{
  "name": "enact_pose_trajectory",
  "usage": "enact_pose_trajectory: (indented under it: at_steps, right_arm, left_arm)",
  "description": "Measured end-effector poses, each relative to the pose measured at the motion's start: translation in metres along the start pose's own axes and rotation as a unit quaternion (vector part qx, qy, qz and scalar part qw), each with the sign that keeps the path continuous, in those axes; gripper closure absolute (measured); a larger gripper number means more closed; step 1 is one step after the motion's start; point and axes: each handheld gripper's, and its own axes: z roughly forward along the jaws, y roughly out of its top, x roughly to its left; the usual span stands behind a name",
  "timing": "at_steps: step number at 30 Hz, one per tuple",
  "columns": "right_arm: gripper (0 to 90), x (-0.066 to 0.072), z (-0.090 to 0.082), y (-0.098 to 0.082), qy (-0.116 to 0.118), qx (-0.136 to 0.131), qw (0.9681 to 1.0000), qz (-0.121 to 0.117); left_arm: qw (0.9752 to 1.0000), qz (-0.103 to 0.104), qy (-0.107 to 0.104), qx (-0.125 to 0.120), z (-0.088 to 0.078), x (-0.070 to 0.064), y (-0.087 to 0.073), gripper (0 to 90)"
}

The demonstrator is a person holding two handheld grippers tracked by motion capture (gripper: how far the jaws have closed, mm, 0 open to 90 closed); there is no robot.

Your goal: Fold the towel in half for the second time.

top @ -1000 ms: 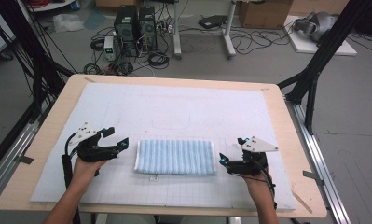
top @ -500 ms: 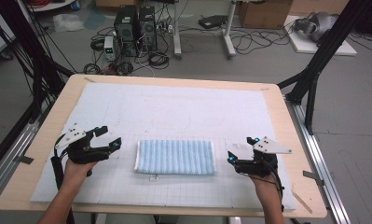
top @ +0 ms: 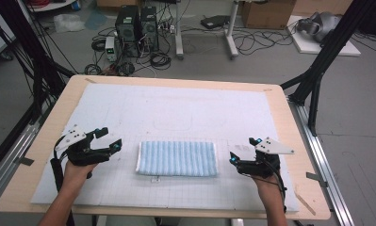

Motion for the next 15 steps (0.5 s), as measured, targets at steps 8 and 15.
enact_pose_trajectory:
  at_steps: [8,15]
  right_arm:
    - [11.0,-0.0017,-0.0011,-0.0003,-0.002,-0.003,1.0000,0.004]
    - [11.0,-0.0026,-0.0005,-0.0004,-0.002,-0.003,1.0000,0.003]
  left_arm:
    - [1.0000,-0.002,-0.001,0.003,0.0010,-0.0003,-0.0011,20.6]
    - [1.0000,-0.002,0.001,0.003,0.0008,0.0012,-0.0014,20.6]
